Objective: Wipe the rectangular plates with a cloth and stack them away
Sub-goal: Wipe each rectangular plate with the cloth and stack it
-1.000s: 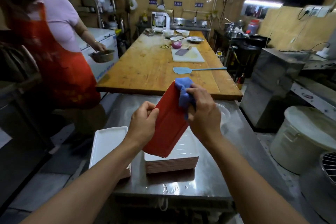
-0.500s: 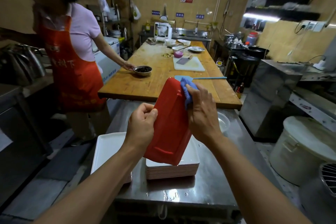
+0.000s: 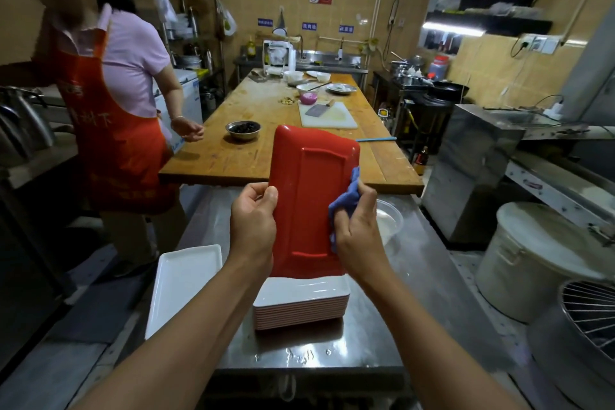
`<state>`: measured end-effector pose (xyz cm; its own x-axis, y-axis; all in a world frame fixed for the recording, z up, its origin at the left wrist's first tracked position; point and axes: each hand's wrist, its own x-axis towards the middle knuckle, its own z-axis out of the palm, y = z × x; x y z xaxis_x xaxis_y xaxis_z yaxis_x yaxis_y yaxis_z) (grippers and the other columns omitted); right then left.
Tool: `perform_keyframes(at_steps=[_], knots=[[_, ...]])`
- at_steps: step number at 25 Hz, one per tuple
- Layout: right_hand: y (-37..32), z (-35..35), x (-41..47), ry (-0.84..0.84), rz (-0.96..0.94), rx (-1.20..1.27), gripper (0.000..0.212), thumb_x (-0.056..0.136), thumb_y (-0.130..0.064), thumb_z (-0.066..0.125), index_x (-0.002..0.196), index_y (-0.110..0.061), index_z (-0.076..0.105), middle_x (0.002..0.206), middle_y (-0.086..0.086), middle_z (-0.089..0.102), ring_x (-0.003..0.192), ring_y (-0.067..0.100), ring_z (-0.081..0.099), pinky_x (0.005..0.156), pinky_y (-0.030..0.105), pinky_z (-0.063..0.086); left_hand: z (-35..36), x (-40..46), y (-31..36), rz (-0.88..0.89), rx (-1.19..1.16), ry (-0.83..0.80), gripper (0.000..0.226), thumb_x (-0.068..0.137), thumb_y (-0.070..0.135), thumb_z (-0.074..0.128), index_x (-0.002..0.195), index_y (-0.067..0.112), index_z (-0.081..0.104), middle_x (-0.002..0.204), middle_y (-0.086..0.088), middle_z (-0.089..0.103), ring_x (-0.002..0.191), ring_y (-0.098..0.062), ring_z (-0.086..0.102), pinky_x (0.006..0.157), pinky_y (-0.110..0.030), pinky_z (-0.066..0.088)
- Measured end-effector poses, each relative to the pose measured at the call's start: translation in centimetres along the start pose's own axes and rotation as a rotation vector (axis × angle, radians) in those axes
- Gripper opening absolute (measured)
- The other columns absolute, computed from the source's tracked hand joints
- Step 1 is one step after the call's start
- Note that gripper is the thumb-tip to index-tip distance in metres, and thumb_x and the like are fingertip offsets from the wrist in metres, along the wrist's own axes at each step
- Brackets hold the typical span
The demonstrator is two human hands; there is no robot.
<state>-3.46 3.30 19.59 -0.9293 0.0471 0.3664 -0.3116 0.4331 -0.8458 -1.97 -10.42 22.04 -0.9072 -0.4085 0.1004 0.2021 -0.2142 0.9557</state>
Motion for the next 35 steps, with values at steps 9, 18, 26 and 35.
perform_keyframes(at_steps=[9,18,26,35], knots=[[0.3,-2.8,-0.4,0.028,0.21,0.255,0.044,0.077,-0.001,0.062,0.096,-0.032,0.038,0.077,0.001,0.06,0.054,0.015,0.062,0.047,0.042,0.054,0.7,0.7,-1.9,-0.182,-0.128,-0.089,0.021,0.1,0.018,0.038,0.091,0.018,0.056,0.079,0.0,0.068,0.073,-0.014,0.067,0.061,-0.032,0.054],[-0.4,-4.8,1.7,-0.211,0.141,0.159,0.052,0.064,0.005,0.065,0.091,-0.031,0.039,0.081,0.014,0.056,0.041,0.016,0.058,0.04,0.028,0.048,-2.4,4.8,3.0,0.156,0.543,-0.25,0.098,0.066,0.039,0.081,0.143,0.022,0.023,0.14,-0.005,0.041,0.124,-0.021,0.046,0.097,-0.04,0.043],[-1.0,-5.5,2.3,-0.363,0.013,-0.012,0.052,0.057,-0.005,0.068,0.092,-0.032,0.04,0.088,0.011,0.059,0.061,0.012,0.062,0.051,0.021,0.05,-1.8,7.0,4.7,0.149,0.712,-0.579,0.039,0.061,0.022,0.085,0.091,0.023,0.06,0.082,0.001,0.069,0.074,-0.015,0.068,0.063,-0.027,0.055],[-3.4,-1.7,3.5,-0.185,-0.373,-0.4,0.06,0.08,-0.02,0.059,0.137,-0.019,0.039,0.125,0.006,0.048,0.109,0.021,0.046,0.079,0.03,0.04,-1.9,5.2,3.5,0.016,0.435,-0.474,0.039,0.059,0.018,0.084,0.092,0.015,0.063,0.078,-0.004,0.072,0.066,-0.017,0.07,0.056,-0.027,0.054]])
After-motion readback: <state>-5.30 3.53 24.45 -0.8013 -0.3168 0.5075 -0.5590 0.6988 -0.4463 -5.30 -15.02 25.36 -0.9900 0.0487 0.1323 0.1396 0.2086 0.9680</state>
